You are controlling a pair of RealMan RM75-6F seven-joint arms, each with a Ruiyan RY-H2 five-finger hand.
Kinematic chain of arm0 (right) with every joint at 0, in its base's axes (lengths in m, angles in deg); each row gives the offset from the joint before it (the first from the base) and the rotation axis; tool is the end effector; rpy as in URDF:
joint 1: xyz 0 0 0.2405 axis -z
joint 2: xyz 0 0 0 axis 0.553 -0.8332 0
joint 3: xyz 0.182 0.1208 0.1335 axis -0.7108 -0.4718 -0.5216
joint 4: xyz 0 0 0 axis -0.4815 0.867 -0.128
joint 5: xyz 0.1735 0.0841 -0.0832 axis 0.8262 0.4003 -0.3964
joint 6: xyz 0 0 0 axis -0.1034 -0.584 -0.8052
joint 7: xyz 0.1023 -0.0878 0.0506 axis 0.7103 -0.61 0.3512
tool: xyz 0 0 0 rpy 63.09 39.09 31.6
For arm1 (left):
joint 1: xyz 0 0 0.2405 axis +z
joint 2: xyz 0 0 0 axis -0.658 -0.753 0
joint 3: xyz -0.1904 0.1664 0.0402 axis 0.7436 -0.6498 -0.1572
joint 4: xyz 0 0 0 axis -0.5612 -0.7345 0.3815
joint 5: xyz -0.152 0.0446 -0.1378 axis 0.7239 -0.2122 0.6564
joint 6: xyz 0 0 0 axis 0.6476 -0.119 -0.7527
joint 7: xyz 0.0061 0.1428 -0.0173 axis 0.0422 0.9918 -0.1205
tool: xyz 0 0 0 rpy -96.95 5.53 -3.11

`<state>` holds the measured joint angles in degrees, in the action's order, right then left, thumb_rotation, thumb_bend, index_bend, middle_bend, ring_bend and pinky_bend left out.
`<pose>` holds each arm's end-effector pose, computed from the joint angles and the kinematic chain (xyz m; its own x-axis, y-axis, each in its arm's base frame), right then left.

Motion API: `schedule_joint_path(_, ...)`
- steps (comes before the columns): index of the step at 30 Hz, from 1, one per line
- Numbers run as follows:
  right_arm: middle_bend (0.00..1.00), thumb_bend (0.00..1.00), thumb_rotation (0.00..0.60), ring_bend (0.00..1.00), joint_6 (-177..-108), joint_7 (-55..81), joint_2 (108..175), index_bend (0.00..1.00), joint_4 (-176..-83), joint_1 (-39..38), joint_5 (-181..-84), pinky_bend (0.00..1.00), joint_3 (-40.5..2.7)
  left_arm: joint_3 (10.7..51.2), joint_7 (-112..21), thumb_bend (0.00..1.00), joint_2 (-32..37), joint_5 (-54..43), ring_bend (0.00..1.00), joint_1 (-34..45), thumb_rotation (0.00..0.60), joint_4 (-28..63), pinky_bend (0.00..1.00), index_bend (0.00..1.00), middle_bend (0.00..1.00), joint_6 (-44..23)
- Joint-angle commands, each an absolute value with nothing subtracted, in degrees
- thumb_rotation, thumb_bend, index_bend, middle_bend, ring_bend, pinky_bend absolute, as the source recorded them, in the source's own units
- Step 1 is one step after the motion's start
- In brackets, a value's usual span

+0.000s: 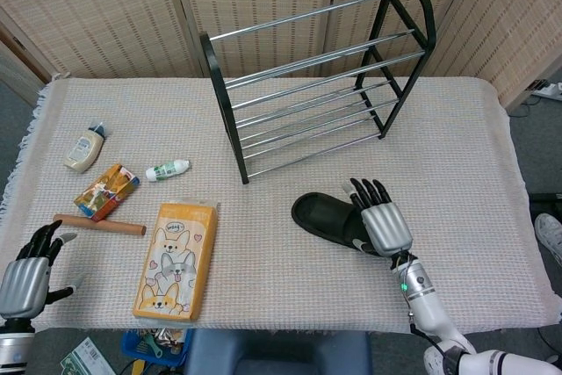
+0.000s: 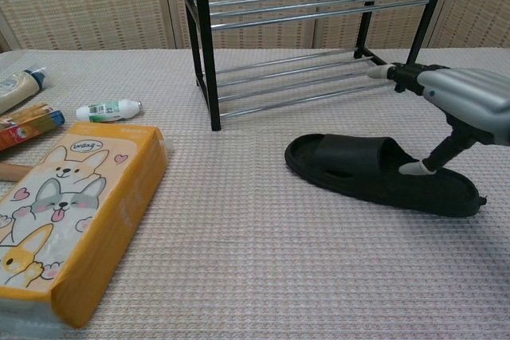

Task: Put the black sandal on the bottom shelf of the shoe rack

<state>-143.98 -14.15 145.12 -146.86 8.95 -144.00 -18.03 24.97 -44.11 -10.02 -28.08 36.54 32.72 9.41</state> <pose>-0.2000 -0.2776 0.0122 0.4581 -0.1532 0.8756 -0.8731 -0.2628 0.4108 -0.3228 0.1776 0.1265 0.3912 0.0307 0.9198 0.9193 0.0334 -0.3921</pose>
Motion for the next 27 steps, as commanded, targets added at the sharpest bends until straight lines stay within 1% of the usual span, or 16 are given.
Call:
schedule_joint_path(1, 0.05, 0.04, 0.600, 0.00, -143.8, -12.3, 143.3, 0.00, -146.8, 10.8, -140.1, 0.01, -16.8, 25.0, -44.1, 0.24, -9.9, -28.4, 0.10, 36.3, 0.600, 32.7, 0.25, 0.26, 0.10, 9.2)
schedule_joint_path(3, 0.08, 0.05, 0.600, 0.00, -142.7, -11.2, 143.1, 0.00, -146.3, 11.0, -138.3, 0.03, -16.7, 25.0, -43.9, 0.24, -9.7, -28.5, 0.10, 36.1, 0.600, 32.7, 0.25, 0.26, 0.10, 9.2)
schedule_joint_path(7, 0.14, 0.12, 0.600, 0.01, -139.7, -8.6, 143.3, 0.00, -145.4, 10.6, -135.1, 0.08, -16.8, 25.1, -43.0, 0.24, -9.6, -28.6, 0.10, 36.0, 0.600, 32.6, 0.25, 0.26, 0.10, 9.2)
schedule_joint_path(10, 0.15, 0.13, 0.600, 0.02, -135.8, -6.1, 142.7, 0.00, -146.9, 9.9, -131.3, 0.09, -17.2, 25.2, -43.2, 0.24, -9.7, -28.4, 0.10, 36.0, 0.600, 32.6, 0.25, 0.26, 0.10, 9.3)
schedule_joint_path(13, 0.15, 0.13, 0.600, 0.02, -134.8, -6.3, 142.6, 0.00, -147.2, 9.2, -130.1, 0.09, -17.1, 25.2, -43.2, 0.24, -10.0, -28.4, 0.10, 36.0, 0.600, 32.6, 0.25, 0.26, 0.10, 9.3)
schedule_joint_path(20, 0.15, 0.13, 0.600, 0.02, -135.5, -8.0, 143.6, 0.00, -145.8, 8.4, -127.2, 0.09, -17.0, 25.0, -44.0, 0.24, -10.0, -28.2, 0.10, 36.2, 0.600, 32.1, 0.25, 0.26, 0.10, 9.1)
schedule_joint_path(27, 0.10, 0.13, 0.600, 0.02, -134.6, -7.3, 145.1, 0.00, -144.2, 7.0, -125.8, 0.09, -17.4, 24.9, -44.4, 0.24, -10.0, -28.3, 0.10, 36.2, 0.600, 32.0, 0.25, 0.26, 0.10, 8.9)
